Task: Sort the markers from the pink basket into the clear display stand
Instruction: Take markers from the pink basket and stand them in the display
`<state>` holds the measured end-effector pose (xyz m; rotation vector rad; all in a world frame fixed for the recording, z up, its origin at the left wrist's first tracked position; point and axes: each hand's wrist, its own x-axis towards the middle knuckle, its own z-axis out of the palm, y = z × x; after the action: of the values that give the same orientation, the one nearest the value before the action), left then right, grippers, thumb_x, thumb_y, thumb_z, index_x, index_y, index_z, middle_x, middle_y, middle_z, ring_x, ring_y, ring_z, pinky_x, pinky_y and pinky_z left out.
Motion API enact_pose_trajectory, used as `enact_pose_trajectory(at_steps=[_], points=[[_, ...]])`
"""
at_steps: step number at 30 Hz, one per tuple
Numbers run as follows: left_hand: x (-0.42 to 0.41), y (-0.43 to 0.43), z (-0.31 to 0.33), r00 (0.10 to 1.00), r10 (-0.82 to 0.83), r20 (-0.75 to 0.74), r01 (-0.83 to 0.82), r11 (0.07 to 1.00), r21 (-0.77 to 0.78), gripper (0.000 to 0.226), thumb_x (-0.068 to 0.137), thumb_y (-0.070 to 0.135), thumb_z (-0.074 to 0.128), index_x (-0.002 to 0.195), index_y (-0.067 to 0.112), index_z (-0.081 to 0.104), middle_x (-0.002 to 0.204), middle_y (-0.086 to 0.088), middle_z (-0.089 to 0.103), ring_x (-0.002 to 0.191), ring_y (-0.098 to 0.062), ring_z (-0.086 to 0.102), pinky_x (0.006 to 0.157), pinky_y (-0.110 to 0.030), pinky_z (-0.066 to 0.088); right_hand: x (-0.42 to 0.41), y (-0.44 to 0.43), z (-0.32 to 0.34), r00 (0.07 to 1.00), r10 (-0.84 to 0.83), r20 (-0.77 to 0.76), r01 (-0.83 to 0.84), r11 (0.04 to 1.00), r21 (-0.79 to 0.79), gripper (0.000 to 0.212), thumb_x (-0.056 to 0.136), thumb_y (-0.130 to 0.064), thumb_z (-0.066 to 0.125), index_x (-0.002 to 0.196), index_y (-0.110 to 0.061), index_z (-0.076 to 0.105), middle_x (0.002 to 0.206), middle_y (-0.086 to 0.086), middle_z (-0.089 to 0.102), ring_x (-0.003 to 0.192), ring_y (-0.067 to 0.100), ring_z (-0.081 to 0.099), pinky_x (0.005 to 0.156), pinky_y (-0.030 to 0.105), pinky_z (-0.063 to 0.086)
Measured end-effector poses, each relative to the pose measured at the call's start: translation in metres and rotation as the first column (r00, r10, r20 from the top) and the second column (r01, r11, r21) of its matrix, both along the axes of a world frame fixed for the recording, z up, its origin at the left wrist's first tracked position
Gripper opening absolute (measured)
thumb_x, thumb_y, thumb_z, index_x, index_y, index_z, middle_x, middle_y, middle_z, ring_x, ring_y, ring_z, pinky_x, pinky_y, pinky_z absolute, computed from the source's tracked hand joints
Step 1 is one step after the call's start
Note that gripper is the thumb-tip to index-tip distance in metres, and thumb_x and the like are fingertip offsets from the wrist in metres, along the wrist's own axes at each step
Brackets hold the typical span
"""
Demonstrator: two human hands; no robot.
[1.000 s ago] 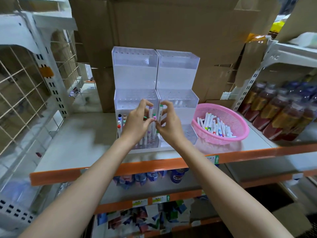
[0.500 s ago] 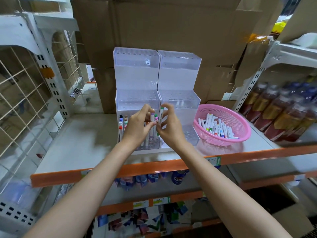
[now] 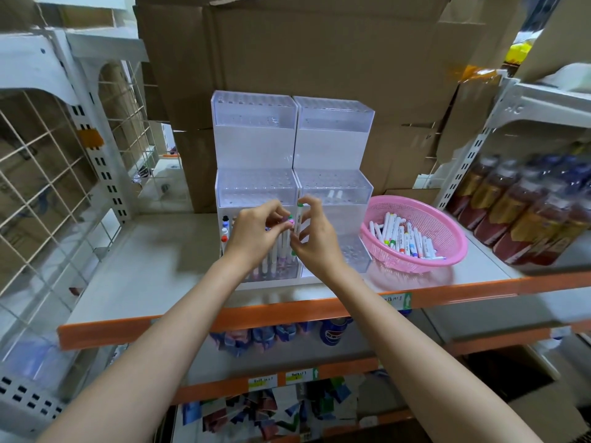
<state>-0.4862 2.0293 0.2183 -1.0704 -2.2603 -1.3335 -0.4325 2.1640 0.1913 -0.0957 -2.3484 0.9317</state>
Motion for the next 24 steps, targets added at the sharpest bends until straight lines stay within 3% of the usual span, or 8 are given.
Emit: enact_pose_trajectory(at_steps=[13,19,24], points=[[0.004,-0.001,0.0,0.997,0.013,-0.071,-0.012,1.0,0.011,0.012,0.076,0.014,0.079,0.08,0.009,0.068,0.078,-0.002,0.072,0.075,-0.015,0.069,0.072,-0.035,0.057,0.002,-0.002,0.001,1.0,0.005,0.014,-0.005,1.0,0.001,0.056,0.082,-0.005,0.061,0.12,-0.031,0.03,0.087,-0.015,0.046,0.063,0.014,0.059,0.063,0.039,0.053],[0.0,-0.007,-0.003,1.0,0.011,-0.018,-0.011,1.0,-0.027,0.014,0.074,0.014,0.08,0.081,0.009,0.068,0.077,-0.001,0.071,0.072,-0.012,0.067,0.071,-0.032,0.057,0.004,-0.001,0.005,1.0,0.015,0.024,-0.015,1.0,-0.016,0.056,0.083,-0.005,0.063,0.129,-0.019,0.036,0.092,-0.01,0.049,0.066,0.018,0.061,0.066,0.043,0.054],[0.003,-0.001,-0.011,0.997,-0.014,-0.079,0.006,0.996,-0.093,0.011,0.077,0.014,0.077,0.083,0.012,0.068,0.078,-0.003,0.07,0.073,-0.017,0.065,0.069,-0.034,0.055,0.005,-0.002,0.005,0.999,0.016,0.029,-0.016,1.0,-0.01,0.061,0.081,-0.008,0.064,0.125,-0.03,0.03,0.095,-0.007,0.05,0.066,0.017,0.06,0.065,0.045,0.054]])
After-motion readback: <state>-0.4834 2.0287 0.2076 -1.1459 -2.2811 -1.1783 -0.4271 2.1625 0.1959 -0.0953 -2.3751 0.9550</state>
